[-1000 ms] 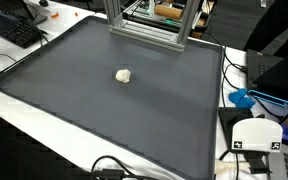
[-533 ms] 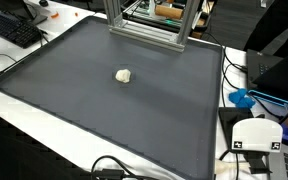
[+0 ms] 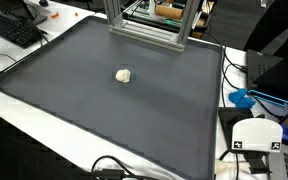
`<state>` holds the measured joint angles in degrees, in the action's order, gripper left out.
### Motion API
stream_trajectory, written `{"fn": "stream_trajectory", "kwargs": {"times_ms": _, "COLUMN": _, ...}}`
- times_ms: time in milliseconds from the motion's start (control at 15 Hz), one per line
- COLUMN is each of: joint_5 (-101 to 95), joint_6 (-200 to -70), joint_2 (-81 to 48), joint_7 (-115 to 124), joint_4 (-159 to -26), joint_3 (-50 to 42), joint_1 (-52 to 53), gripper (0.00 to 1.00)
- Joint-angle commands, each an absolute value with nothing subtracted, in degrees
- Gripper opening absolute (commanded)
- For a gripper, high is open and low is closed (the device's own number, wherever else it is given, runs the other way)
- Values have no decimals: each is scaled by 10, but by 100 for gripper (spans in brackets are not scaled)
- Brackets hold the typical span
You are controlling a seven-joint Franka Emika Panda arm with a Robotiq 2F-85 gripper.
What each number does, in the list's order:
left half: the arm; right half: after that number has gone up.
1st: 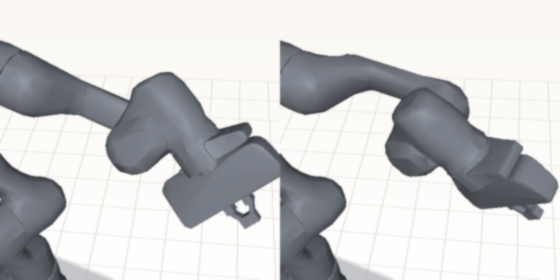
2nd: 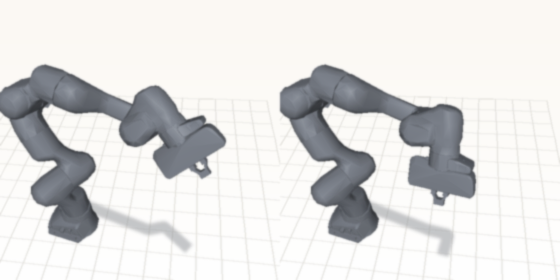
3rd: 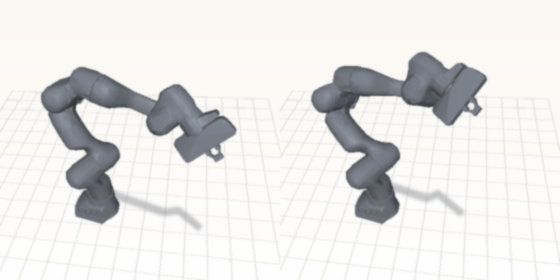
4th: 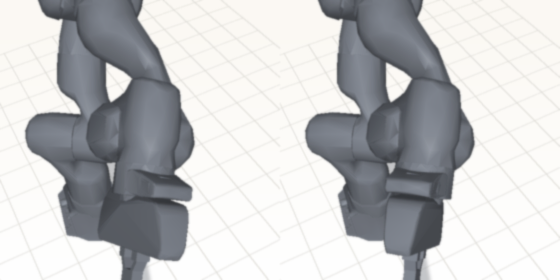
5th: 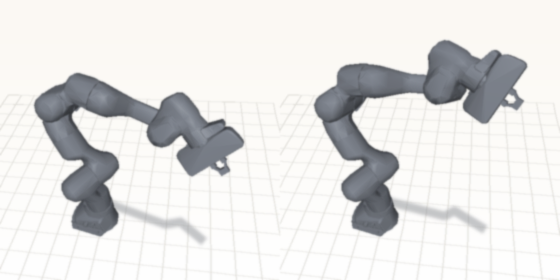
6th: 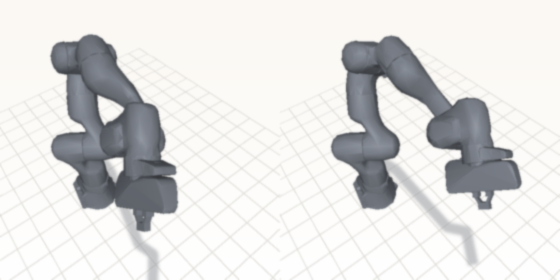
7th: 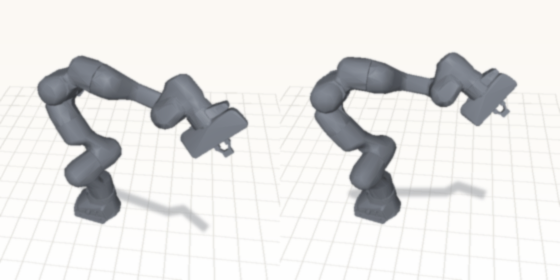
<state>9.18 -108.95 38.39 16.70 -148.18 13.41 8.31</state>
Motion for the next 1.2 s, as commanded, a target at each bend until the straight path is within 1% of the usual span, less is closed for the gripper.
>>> {"fn": "stream_trajectory", "kwargs": {"times_ms": 0, "joint_5": 87, "joint_6": -1093, "joint_2": 390, "joint_7": 173, "joint_4": -1483, "joint_3": 136, "joint_1": 81, "gripper": 35}}
{"fn": "stream_trajectory", "kwargs": {"times_ms": 733, "joint_5": 48, "joint_6": -1093, "joint_2": 359, "joint_7": 160, "joint_4": -1430, "joint_3": 132, "joint_1": 68, "gripper": 35}}
{"fn": "stream_trajectory", "kwargs": {"times_ms": 1133, "joint_5": 24, "joint_6": -1130, "joint_2": 323, "joint_7": 158, "joint_4": -1388, "joint_3": 128, "joint_1": 57, "gripper": 35}}
